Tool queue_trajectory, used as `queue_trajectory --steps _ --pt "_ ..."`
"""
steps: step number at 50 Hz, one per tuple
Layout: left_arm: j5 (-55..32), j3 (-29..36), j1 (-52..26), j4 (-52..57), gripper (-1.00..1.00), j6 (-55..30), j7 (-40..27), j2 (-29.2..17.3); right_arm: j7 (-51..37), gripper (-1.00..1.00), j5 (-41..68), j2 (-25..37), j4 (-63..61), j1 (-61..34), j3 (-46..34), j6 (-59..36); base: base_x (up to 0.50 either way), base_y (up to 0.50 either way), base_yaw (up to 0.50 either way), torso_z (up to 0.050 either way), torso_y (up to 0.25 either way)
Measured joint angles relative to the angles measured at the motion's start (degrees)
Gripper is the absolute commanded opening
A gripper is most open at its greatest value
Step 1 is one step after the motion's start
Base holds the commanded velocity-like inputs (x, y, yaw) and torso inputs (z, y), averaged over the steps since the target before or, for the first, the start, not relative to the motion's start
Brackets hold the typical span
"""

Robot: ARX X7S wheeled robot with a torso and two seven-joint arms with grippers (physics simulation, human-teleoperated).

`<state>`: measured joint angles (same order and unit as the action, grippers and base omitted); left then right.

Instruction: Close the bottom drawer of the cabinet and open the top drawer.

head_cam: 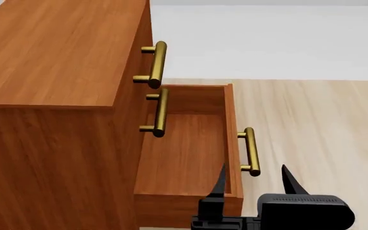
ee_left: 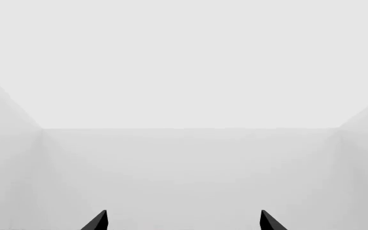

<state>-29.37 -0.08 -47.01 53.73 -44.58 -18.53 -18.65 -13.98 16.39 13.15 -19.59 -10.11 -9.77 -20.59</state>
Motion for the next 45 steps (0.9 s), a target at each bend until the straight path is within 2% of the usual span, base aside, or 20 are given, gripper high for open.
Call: queue_trajectory --steps 19,45 --pt "-1.37 0.37 0.15 -0.31 1.0 0.66 -1.26 -0.96 -0.52 1.0 0.7 0.21 0.0 0.16 -0.06 0.4 0.0 0.0 0.0 0.0 0.0" --pt "-4.3 0.39 -0.44 -0.32 1.0 -0.09 -3.76 -2.41 -1.1 1.0 1.13 0.6 -0.06 0.1 -0.77 0.73 0.0 0.0 0.0 0.0 -0.144"
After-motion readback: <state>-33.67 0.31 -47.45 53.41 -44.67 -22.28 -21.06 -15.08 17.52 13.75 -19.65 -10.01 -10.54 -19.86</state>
